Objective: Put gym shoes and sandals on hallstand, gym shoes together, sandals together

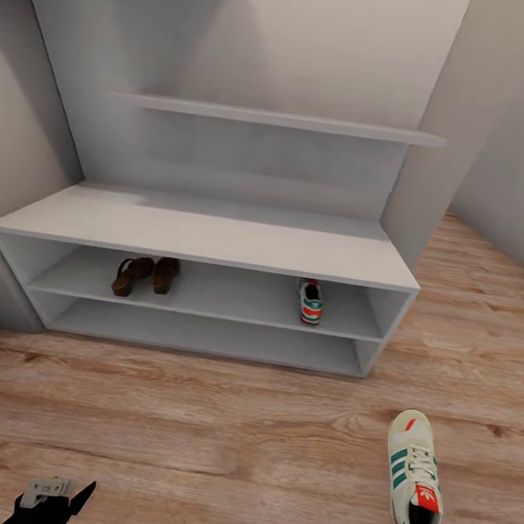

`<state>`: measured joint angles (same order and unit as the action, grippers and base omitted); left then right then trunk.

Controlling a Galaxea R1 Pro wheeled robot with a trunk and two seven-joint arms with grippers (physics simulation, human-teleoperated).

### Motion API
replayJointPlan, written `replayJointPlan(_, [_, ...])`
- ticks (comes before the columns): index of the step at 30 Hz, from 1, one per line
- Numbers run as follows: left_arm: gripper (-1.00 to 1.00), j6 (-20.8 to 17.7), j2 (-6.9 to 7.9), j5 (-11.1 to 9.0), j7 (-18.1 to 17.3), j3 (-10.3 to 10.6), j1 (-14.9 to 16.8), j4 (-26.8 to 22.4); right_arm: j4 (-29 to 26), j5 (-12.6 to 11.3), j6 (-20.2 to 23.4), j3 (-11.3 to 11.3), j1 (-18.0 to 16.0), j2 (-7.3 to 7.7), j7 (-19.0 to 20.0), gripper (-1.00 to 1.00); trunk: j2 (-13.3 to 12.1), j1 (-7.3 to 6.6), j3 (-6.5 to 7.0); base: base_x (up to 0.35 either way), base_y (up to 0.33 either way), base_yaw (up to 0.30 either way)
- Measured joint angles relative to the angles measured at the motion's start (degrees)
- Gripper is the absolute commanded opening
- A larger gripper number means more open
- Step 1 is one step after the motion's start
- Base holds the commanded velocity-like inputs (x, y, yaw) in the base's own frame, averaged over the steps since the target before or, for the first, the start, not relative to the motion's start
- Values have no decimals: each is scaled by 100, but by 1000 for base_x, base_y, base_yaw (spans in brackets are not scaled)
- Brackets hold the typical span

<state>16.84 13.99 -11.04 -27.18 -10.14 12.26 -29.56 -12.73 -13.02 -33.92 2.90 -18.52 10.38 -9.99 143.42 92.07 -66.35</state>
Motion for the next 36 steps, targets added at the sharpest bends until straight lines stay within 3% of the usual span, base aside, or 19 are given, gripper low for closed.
replayJointPlan(27, [100, 0, 0, 6, 0, 7, 0, 0, -2, 1, 0, 0, 0, -2, 0, -100, 0, 1, 0, -38, 330, 0])
replayJointPlan(36, [100, 34, -54, 86, 12, 52, 1, 8, 9, 42, 8, -21, 0, -7, 17, -100, 0, 0, 0, -46, 106, 0])
